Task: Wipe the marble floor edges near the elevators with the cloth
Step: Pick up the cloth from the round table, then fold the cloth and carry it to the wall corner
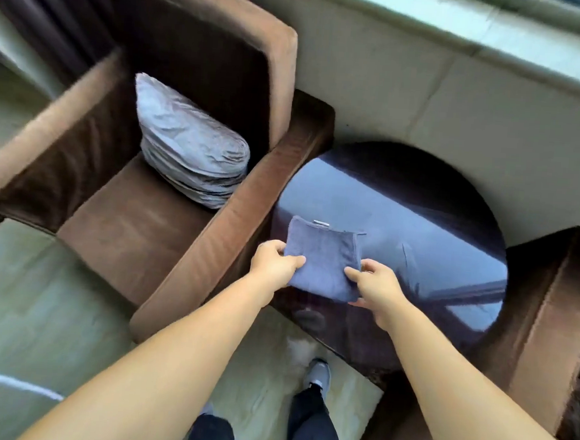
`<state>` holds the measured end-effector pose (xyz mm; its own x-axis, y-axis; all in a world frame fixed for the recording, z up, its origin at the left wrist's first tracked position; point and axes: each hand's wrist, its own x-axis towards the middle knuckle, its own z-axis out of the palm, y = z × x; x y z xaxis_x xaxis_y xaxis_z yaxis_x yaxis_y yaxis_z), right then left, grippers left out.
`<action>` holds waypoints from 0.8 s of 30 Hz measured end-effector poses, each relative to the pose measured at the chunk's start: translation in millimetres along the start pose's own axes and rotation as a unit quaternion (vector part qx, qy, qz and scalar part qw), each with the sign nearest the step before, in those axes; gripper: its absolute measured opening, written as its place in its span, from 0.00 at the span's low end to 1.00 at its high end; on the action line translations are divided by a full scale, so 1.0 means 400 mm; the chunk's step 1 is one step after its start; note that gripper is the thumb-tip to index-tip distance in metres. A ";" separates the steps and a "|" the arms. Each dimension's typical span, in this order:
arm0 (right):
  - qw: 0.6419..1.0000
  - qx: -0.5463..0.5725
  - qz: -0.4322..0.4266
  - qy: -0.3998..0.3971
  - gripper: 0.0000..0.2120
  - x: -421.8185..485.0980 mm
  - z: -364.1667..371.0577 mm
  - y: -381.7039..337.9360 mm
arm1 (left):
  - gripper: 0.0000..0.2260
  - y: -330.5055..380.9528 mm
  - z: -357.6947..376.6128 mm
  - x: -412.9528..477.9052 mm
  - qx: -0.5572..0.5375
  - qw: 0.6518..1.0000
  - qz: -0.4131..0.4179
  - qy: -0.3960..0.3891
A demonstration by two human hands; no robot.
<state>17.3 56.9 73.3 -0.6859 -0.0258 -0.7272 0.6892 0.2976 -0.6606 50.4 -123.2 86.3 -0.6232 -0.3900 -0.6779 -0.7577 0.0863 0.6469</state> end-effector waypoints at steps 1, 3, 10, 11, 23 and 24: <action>0.999 -0.013 -0.026 -0.018 0.03 -0.039 0.046 -0.059 | 0.07 0.014 -0.080 -0.031 -0.010 0.999 0.019 0.025; 0.995 -0.038 -0.073 -0.062 0.04 -0.112 0.130 -0.157 | 0.08 0.035 -0.216 -0.082 -0.013 0.996 0.059 0.068; 0.955 -0.126 -0.217 -0.157 0.04 -0.376 0.525 -0.380 | 0.10 -0.027 -0.730 -0.265 -0.122 0.971 0.101 0.178; 0.947 -0.139 -0.234 -0.169 0.05 -0.424 0.611 -0.395 | 0.11 -0.061 -0.819 -0.291 -0.136 0.966 0.106 0.193; 0.877 -0.206 -0.274 -0.338 0.04 -0.828 1.428 -0.285 | 0.10 -0.567 -1.536 -0.533 -0.234 0.898 0.043 0.370; 0.870 -0.214 -0.279 -0.347 0.03 -0.852 1.481 -0.282 | 0.10 -0.599 -1.581 -0.541 -0.245 0.891 0.036 0.380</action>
<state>311.5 -533.2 285.2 -0.4776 -0.8052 -0.3515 0.0427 0.3784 -0.9247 489.4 -639.2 298.7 -0.2142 -0.9240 -0.3166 -0.4298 -0.2019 0.8801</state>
